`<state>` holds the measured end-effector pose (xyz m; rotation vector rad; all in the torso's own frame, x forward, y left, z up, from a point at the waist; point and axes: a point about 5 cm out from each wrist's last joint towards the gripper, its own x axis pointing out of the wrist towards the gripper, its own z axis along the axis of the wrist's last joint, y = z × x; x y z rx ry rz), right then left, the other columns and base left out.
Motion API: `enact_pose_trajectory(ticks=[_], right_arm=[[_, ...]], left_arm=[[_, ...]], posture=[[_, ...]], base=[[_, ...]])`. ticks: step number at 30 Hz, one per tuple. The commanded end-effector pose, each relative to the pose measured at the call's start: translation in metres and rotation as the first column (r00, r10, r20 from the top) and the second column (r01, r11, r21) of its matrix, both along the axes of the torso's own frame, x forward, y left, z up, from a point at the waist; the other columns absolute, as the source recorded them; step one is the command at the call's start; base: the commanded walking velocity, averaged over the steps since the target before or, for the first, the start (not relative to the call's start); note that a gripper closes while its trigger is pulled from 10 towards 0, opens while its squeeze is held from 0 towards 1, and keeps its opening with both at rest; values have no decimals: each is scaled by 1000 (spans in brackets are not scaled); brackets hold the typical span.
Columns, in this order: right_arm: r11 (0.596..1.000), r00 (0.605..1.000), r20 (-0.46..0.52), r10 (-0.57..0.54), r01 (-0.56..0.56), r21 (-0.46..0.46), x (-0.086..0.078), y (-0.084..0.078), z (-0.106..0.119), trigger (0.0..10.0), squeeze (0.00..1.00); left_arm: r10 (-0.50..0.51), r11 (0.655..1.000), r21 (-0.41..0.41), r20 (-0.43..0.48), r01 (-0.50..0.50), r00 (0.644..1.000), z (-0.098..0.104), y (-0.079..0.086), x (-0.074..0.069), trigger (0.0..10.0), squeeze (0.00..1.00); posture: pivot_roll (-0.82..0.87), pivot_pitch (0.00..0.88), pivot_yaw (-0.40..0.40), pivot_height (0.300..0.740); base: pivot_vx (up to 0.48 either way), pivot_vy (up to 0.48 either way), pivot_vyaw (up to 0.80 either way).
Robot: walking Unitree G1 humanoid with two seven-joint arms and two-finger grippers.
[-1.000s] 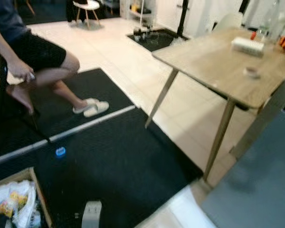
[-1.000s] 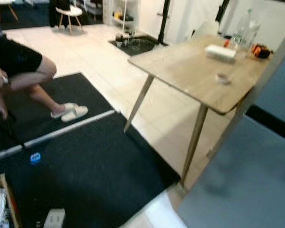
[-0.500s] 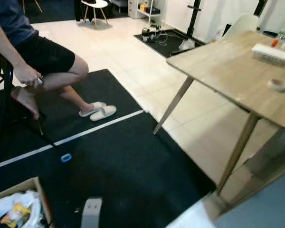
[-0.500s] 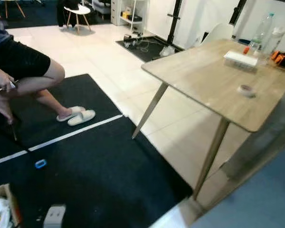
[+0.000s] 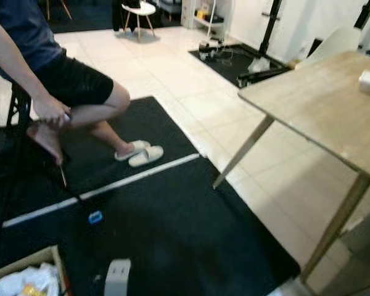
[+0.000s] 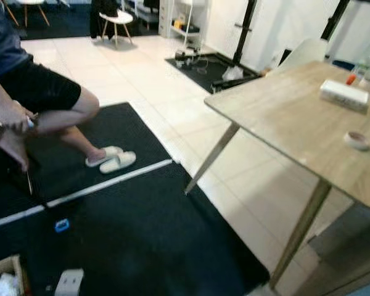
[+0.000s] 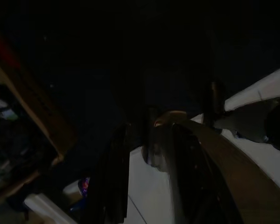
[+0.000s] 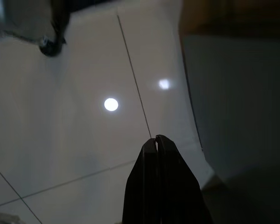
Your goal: Restocking fridge
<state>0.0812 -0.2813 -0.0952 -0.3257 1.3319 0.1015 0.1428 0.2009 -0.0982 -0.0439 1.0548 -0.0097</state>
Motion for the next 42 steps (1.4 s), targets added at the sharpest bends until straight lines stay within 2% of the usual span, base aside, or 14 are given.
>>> enact_pose_trajectory(ticks=[1,9,17,22,42], right_arm=[[1000,1000,7,1,-1,-4,2,-2,1,10000,0],[1000,1000,1,-8,8,0,1,-2,1,10000,0],[1000,1000,-13,-4,4,4,0,-2,1,10000,0],[1000,1000,-6,-4,4,-1,2,-2,1,10000,0],[1000,1000,-7,7,-7,-2,1,-2,1,10000,0]], left_arm=[[7,1000,0,-16,-7,1000,-2,0,-5,10000,0],[7,1000,11,-25,-6,1000,-2,10,-10,10000,0],[5,1000,15,-25,-4,1000,-1,12,-10,10000,0],[4,1000,13,-26,-4,1000,-1,12,-10,10000,0],[0,1000,11,-30,1,1000,-3,4,-9,10000,0]], posture=[[36,0,-66,740],[20,0,-59,740],[18,0,-57,740],[17,0,-58,740],[31,0,-60,740]], base=[[262,0,0],[262,0,0],[262,0,-97],[262,0,-716],[262,0,0]])
